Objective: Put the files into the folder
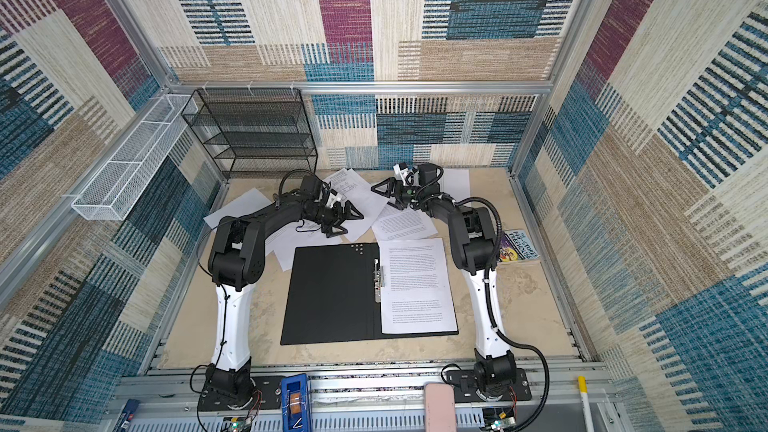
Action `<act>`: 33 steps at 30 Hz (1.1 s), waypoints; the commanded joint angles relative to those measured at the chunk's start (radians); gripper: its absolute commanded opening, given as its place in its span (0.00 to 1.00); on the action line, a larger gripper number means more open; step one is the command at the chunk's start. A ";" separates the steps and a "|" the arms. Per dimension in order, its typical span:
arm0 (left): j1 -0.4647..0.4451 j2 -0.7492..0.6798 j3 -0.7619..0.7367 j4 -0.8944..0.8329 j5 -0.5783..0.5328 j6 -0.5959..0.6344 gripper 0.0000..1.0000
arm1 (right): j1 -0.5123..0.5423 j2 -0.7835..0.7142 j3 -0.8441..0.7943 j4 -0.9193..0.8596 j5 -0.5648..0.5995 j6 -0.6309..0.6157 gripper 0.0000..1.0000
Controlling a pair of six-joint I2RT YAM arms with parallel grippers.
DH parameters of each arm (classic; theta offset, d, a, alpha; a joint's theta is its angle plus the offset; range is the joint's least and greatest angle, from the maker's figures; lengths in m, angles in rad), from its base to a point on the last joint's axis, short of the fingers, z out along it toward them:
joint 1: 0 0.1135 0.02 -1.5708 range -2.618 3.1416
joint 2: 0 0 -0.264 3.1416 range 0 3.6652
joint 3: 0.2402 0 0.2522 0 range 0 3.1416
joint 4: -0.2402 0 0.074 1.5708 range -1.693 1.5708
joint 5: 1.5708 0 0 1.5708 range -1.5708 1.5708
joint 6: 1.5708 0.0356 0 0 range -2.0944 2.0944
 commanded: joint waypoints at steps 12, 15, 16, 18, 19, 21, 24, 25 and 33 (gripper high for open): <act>0.021 0.051 -0.022 -0.236 -0.196 0.033 0.98 | -0.007 0.222 0.414 -0.398 0.023 -0.195 0.84; 0.021 0.047 -0.020 -0.237 -0.195 0.033 0.98 | -0.008 0.275 0.526 -0.504 0.046 -0.237 0.74; 0.021 0.047 -0.020 -0.237 -0.195 0.032 0.98 | -0.007 0.286 0.550 -0.527 0.051 -0.247 0.72; 0.022 0.045 -0.018 -0.238 -0.193 0.032 0.98 | -0.007 0.290 0.558 -0.540 0.068 -0.255 0.62; 0.023 0.043 -0.017 -0.237 -0.193 0.032 0.98 | -0.007 0.290 0.557 -0.547 0.081 -0.262 0.58; 0.022 0.042 -0.019 -0.238 -0.192 0.032 0.98 | -0.007 0.288 0.556 -0.558 0.098 -0.270 0.50; 0.024 0.042 -0.019 -0.237 -0.187 0.029 0.98 | -0.005 0.290 0.557 -0.562 0.093 -0.278 0.44; 0.024 0.041 -0.019 -0.236 -0.188 0.030 0.98 | -0.005 0.293 0.557 -0.562 0.086 -0.278 0.41; 0.025 0.035 -0.018 -0.238 -0.179 0.026 0.98 | -0.002 0.296 0.556 -0.574 0.108 -0.284 0.25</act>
